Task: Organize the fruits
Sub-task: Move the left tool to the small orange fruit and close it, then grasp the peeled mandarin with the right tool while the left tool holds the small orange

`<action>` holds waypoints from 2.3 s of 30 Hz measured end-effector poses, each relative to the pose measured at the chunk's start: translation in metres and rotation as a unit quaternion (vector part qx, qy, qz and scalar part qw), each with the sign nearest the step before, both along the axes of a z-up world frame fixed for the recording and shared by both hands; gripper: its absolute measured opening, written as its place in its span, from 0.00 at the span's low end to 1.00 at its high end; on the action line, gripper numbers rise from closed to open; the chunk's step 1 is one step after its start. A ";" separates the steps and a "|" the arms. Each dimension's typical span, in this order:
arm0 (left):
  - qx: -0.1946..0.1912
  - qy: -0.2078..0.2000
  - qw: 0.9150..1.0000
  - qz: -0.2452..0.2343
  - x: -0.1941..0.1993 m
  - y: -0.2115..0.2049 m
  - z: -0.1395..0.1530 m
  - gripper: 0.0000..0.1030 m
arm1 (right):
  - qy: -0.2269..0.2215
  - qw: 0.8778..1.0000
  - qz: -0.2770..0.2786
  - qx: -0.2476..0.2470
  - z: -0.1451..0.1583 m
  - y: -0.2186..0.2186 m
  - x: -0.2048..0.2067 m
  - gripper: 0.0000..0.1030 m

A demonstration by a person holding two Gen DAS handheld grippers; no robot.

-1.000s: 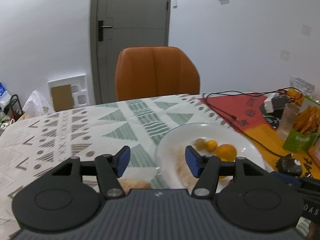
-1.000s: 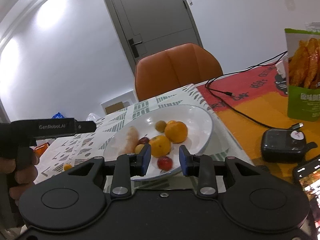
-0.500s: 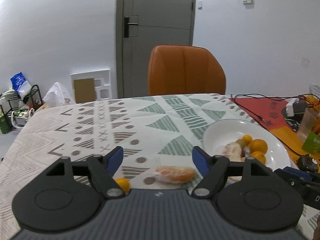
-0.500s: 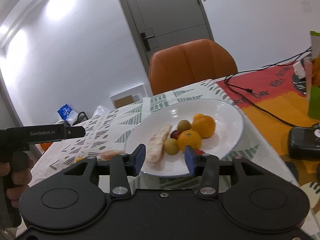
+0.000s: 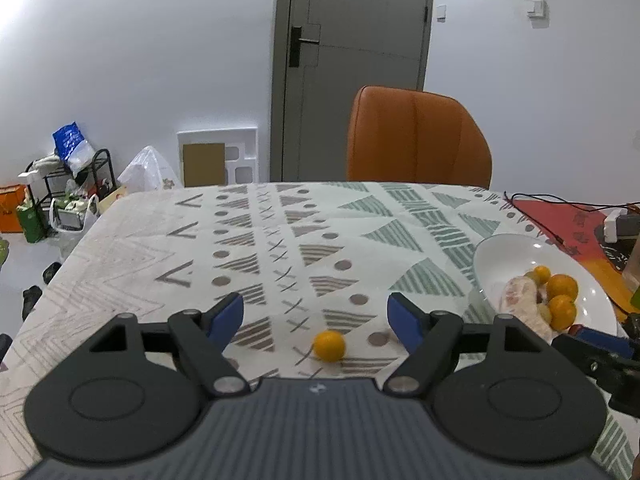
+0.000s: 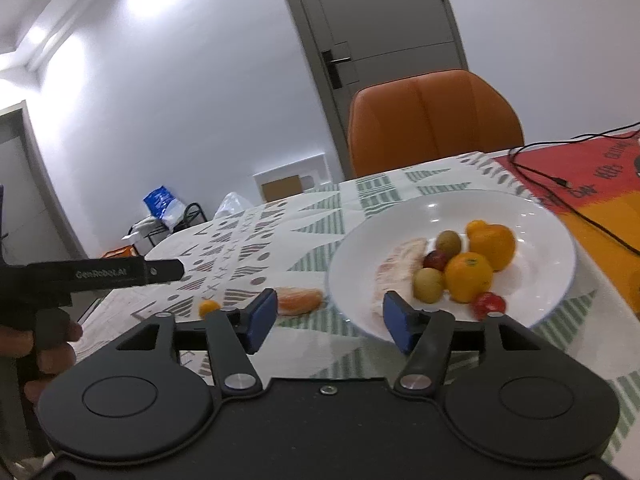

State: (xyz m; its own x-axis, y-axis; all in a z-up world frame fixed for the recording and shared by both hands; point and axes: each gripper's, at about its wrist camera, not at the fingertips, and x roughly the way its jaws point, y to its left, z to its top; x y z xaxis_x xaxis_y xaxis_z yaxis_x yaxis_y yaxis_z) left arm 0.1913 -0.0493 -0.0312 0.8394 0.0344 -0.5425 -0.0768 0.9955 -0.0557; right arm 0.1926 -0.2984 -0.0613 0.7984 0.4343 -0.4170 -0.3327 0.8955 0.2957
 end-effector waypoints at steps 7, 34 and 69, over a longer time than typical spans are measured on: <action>-0.013 0.017 1.000 0.004 -0.002 0.012 -0.015 0.75 | 0.006 1.000 -0.001 0.015 0.000 0.009 0.003 1.00; -0.039 0.045 0.998 -0.023 0.023 0.010 -0.046 0.52 | 0.021 1.000 -0.003 0.005 -0.002 0.022 0.015 1.00; -0.072 0.029 0.997 0.026 0.002 0.074 -0.033 0.22 | 0.047 0.994 0.051 -0.089 -0.012 0.106 0.053 0.79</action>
